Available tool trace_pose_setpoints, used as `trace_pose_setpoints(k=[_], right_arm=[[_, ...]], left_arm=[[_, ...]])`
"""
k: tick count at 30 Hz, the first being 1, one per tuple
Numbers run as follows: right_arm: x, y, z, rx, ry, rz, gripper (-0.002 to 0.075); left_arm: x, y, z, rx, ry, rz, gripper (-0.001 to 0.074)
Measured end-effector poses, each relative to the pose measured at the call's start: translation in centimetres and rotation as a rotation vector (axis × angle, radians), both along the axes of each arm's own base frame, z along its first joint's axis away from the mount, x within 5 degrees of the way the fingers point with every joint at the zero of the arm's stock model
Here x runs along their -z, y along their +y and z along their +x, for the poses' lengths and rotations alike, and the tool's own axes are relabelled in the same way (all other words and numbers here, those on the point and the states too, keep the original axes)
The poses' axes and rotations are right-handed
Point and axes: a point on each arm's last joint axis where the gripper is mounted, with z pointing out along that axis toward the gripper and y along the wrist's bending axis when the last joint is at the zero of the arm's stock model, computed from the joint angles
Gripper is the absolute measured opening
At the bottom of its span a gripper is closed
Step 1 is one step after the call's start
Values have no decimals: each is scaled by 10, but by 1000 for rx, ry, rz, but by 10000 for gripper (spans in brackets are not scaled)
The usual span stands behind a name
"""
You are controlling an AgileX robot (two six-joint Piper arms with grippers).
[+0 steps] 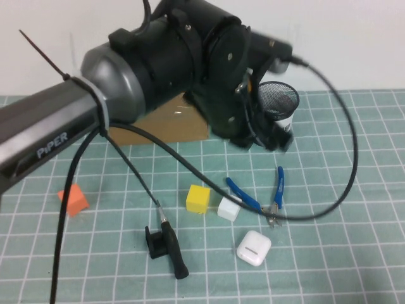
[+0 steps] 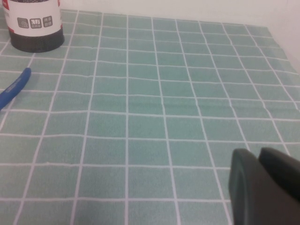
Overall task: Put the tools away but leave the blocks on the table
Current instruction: Pick up the black Screwdriver from the table
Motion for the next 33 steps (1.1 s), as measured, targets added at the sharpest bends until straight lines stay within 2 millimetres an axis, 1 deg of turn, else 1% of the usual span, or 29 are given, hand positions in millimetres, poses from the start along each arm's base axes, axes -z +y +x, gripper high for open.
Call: trace_pose_setpoints(k=[3,6,9,13,16,21,24,27,29,33], right_arm=[[0,0,0,0,0,0,-7],[0,0,0,0,0,0,-7],[0,0,0,0,0,0,-7],[0,0,0,0,0,0,-7],[0,0,0,0,0,0,-7],[0,0,0,0,0,0,-7],[0,0,0,0,0,0,-7],[0,0,0,0,0,0,-7],[0,0,0,0,0,0,-7],[0,0,0,0,0,0,-7]], left_arm=[[2,8,-10,4,101,87,0],[3,13,-15,4,129,107,-1],[10,23,-24,3,161,138,-1],[27,40,-41,-17,220,187,-1],[44,50,-53,-32,261,193,-1],[81,60,-68,-46,316,172,3],[95,59,-69,-56,323,142,25],[104,57,-65,-70,306,108,36],[109,59,-59,-103,317,90,38],[124,70,-42,-194,358,90,39]])
